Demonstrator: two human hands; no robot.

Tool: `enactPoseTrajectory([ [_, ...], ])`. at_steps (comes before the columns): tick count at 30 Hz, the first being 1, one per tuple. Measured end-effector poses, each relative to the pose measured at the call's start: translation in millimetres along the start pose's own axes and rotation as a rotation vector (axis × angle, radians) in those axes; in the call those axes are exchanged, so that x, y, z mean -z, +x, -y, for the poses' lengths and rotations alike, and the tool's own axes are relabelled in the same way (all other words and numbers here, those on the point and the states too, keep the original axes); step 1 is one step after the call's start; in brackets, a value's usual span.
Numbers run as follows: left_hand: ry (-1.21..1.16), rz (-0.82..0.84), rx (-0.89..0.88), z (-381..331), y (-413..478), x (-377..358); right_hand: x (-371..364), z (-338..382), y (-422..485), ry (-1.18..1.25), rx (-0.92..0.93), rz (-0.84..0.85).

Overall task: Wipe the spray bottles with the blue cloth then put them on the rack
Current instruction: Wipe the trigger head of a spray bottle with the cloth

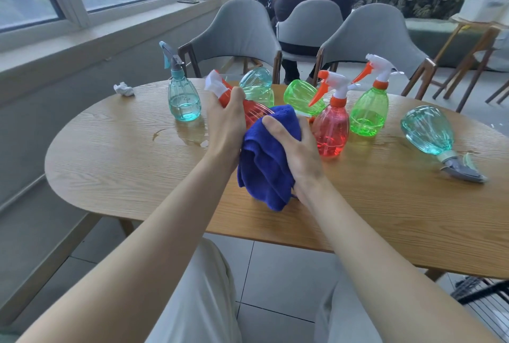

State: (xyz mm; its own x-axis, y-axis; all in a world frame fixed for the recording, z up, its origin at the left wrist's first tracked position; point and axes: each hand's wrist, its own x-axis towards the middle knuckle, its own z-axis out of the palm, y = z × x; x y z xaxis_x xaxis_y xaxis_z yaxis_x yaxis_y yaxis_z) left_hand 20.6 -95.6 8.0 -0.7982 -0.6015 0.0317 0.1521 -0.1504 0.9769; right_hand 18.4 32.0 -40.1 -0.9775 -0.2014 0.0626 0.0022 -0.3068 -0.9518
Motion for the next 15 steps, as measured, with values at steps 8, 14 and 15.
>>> enactPoseTrajectory([
  [8,-0.01,0.173,-0.028,-5.3,-7.0,6.1,4.6,1.4,0.5,0.199,-0.292,0.138],
  [14,0.031,0.086,-0.037,-1.7,-5.2,2.1,-3.1,8.8,-10.6,-0.115,0.101,-0.02],
  [15,0.052,0.082,-0.032,-0.1,-5.2,2.3,-2.3,7.4,-10.6,-0.198,0.155,-0.014],
])
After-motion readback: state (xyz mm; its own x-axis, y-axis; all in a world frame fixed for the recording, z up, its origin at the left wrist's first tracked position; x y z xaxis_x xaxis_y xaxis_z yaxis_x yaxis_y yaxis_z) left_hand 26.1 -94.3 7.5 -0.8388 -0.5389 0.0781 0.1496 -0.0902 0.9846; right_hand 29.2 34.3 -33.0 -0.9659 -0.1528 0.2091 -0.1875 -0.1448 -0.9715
